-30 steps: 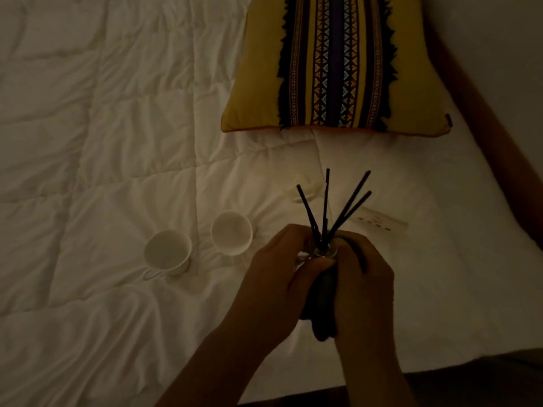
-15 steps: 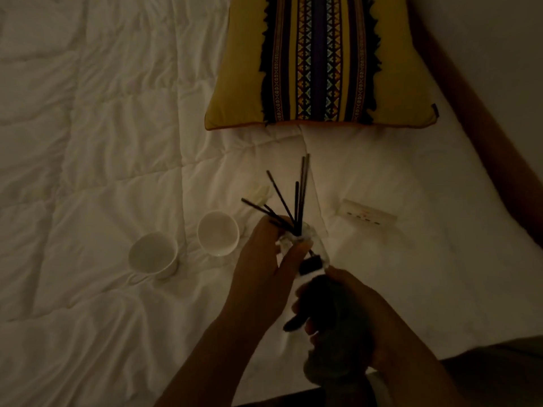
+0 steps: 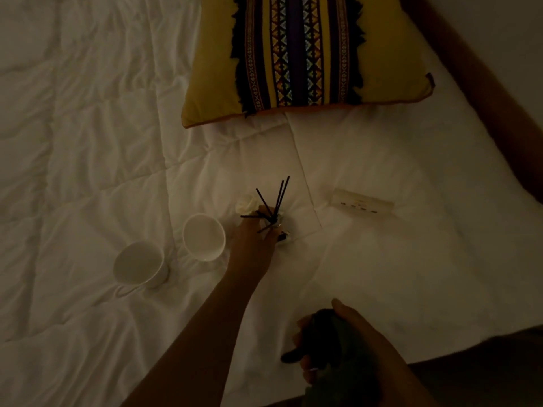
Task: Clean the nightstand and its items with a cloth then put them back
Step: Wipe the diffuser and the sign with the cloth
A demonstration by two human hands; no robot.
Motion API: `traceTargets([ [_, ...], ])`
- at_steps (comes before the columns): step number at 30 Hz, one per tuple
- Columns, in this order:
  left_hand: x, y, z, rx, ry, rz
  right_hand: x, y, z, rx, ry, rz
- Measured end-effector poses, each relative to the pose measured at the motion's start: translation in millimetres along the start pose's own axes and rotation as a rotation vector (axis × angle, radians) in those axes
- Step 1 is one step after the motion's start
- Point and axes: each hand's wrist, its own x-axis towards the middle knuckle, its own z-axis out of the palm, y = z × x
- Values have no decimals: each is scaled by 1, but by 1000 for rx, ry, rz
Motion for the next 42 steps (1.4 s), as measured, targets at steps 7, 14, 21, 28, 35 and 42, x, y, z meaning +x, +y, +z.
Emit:
traceTargets([
  [7, -29, -5, 1, -119, 12, -145, -8, -23, -13, -72, -72, 9],
  [14, -81, 14, 17, 72, -15, -249, -20, -49, -27, -7, -154, -176],
  [21, -19, 51, 76, 108, -88, -27, -13, -88, -24, -21, -122, -155],
  [28, 27, 47, 95, 108, -101, 6, -14, -109, -16, -270, -88, -370],
  [35, 23, 36, 102, 168, -71, 107, -28, -111, -14, -290, 33, -360],
  [42, 14, 45, 96, 243, -165, 150, -38, -111, 1, -565, 160, -667],
])
